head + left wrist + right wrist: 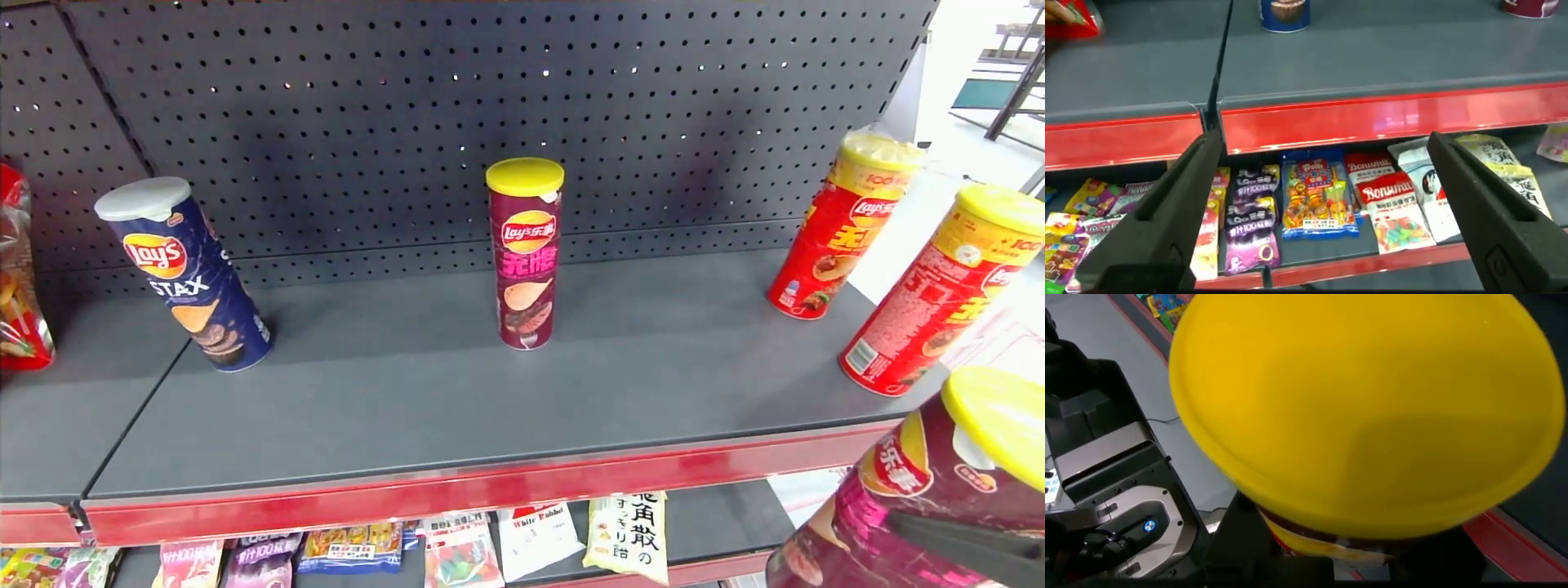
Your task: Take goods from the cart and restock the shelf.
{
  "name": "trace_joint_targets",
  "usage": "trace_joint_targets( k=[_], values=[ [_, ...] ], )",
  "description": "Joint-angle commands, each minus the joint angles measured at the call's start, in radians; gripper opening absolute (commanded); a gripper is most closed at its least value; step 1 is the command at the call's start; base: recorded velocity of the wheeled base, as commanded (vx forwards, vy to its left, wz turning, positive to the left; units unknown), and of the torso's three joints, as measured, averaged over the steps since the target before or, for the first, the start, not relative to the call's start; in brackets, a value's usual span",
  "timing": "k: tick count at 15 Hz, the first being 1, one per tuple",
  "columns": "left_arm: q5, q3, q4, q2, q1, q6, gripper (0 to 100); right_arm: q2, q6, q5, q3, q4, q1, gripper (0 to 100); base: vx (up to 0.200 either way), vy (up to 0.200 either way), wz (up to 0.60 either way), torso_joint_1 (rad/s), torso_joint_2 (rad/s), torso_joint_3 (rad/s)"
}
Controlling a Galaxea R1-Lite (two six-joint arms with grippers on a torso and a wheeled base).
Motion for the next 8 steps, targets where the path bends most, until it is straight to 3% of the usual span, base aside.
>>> trace_joint_targets(
  k=[1,5,7,8],
  values=[
    [0.001,0.000,0.001,0.001,0.000,0.001,100,0.002,0.000,0.001,0.004,0.001,0.001,0,0.000,0.000,0.00,0.000,0.00,0.000],
    [-0.002,0.000,0.001,0.025,-0.005,0.008,100,-0.003,0.001,0.002,0.003,-0.001,0.002,0,0.000,0.000,0.00,0.000,0.00,0.000],
    [-0.039,-0.009,-0.003,0.019,-0.003,0.008,100,-0.001,0.001,0.002,-0.008,-0.004,0.002,0,0.000,0.000,0.00,0.000,0.00,0.000],
    [-0.078,-0.105,-0.003,0.078,-0.016,-0.001,100,0.002,0.001,0.002,-0.011,-0.004,0.002,0,0.000,0.000,0.00,0.000,0.00,0.000]
  ],
)
